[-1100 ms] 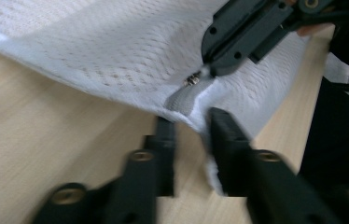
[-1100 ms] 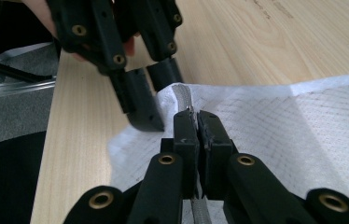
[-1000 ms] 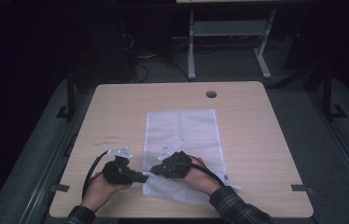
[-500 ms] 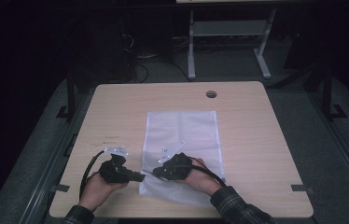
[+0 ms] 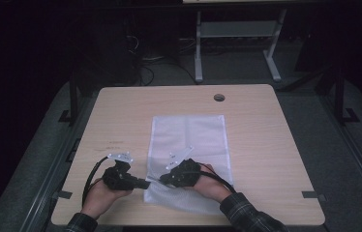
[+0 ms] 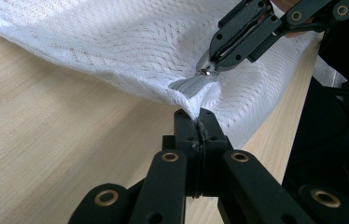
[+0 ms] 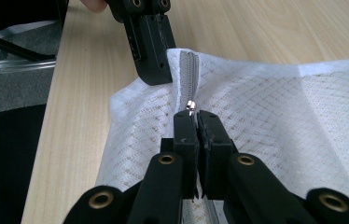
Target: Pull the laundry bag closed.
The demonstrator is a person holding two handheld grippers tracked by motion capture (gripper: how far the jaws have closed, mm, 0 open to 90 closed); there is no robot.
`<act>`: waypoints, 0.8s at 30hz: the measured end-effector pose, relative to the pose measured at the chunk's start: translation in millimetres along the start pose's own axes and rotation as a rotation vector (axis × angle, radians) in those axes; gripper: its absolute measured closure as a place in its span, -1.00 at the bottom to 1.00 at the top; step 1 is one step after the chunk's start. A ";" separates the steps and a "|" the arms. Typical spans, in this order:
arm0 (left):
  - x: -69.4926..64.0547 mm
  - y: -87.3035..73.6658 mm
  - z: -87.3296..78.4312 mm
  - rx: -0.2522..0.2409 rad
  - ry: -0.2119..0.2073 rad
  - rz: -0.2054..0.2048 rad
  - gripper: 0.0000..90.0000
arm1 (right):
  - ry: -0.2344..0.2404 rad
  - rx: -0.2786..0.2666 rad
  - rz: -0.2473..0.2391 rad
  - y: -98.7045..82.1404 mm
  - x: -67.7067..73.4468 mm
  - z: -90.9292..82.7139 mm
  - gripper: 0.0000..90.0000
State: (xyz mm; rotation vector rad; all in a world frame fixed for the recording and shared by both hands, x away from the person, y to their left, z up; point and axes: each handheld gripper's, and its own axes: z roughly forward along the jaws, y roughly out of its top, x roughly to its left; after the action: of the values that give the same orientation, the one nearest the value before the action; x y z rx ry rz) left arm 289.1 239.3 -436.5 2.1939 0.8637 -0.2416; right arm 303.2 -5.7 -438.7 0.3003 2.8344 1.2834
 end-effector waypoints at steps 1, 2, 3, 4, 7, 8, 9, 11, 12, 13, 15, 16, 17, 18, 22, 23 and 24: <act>-0.1 0.1 -0.1 0.001 0.000 0.001 0.98 | 0.001 -0.001 0.003 0.0 0.0 -0.3 0.93; -0.1 0.2 -0.2 0.000 0.000 0.001 0.98 | 0.001 0.000 0.005 0.0 0.1 -0.6 0.93; -0.1 0.2 -0.2 0.000 0.000 0.001 0.98 | 0.001 -0.001 0.006 -0.1 0.0 -0.7 0.92; 0.0 0.1 -0.2 0.001 -0.001 0.001 0.98 | 0.002 -0.001 0.006 0.0 0.0 -0.9 0.93; 0.1 -0.1 -0.4 0.002 0.000 0.002 0.98 | 0.005 0.002 0.005 -0.4 -0.1 -0.8 0.93; 0.3 -0.1 -0.5 0.001 -0.001 -0.001 0.98 | 0.004 0.003 0.004 -0.8 -0.2 -0.9 0.93; 0.2 -0.1 -0.4 0.000 -0.003 -0.002 0.98 | 0.006 -0.001 0.004 -1.1 -0.4 -1.3 0.93; 0.3 0.2 -0.5 0.001 -0.004 0.000 0.98 | 0.005 0.000 0.001 -1.0 -0.3 -1.9 0.93; 0.4 0.2 -0.6 0.002 -0.006 0.000 0.98 | 0.006 0.000 0.002 -1.1 -0.2 -2.0 0.93; 0.3 0.2 -0.5 0.002 -0.006 -0.001 0.98 | 0.007 0.000 0.001 -1.2 -0.2 -2.0 0.93; 0.6 0.1 -1.3 0.002 -0.004 -0.002 0.98 | 0.006 0.004 0.002 -1.5 -0.1 -2.3 0.93; 1.0 -0.2 -1.9 -0.001 -0.003 -0.003 0.98 | 0.008 0.004 0.005 -1.9 -0.3 -2.4 0.93; 1.2 -0.4 -2.2 -0.004 -0.003 -0.006 0.98 | 0.007 0.002 0.005 -2.5 -0.4 -2.7 0.92; 1.4 -0.6 -2.5 -0.005 -0.003 -0.008 0.98 | 0.007 0.001 0.002 -2.8 -0.8 -3.1 0.92; 1.8 -0.7 -3.2 -0.007 -0.006 -0.011 0.98 | 0.006 0.002 0.005 -3.6 -0.9 -4.8 0.92; 1.9 -0.7 -3.2 -0.007 -0.006 -0.009 0.98 | 0.009 0.001 0.008 -3.8 -1.0 -5.2 0.92; 1.8 -0.7 -3.3 -0.007 -0.006 -0.011 0.98 | 0.009 0.002 0.009 -4.0 -1.0 -5.5 0.92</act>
State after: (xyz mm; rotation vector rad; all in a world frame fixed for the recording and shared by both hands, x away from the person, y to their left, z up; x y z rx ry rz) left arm 289.7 242.9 -435.3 2.1813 0.8720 -0.2498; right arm 302.9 -12.5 -438.1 0.3080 2.8451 1.2876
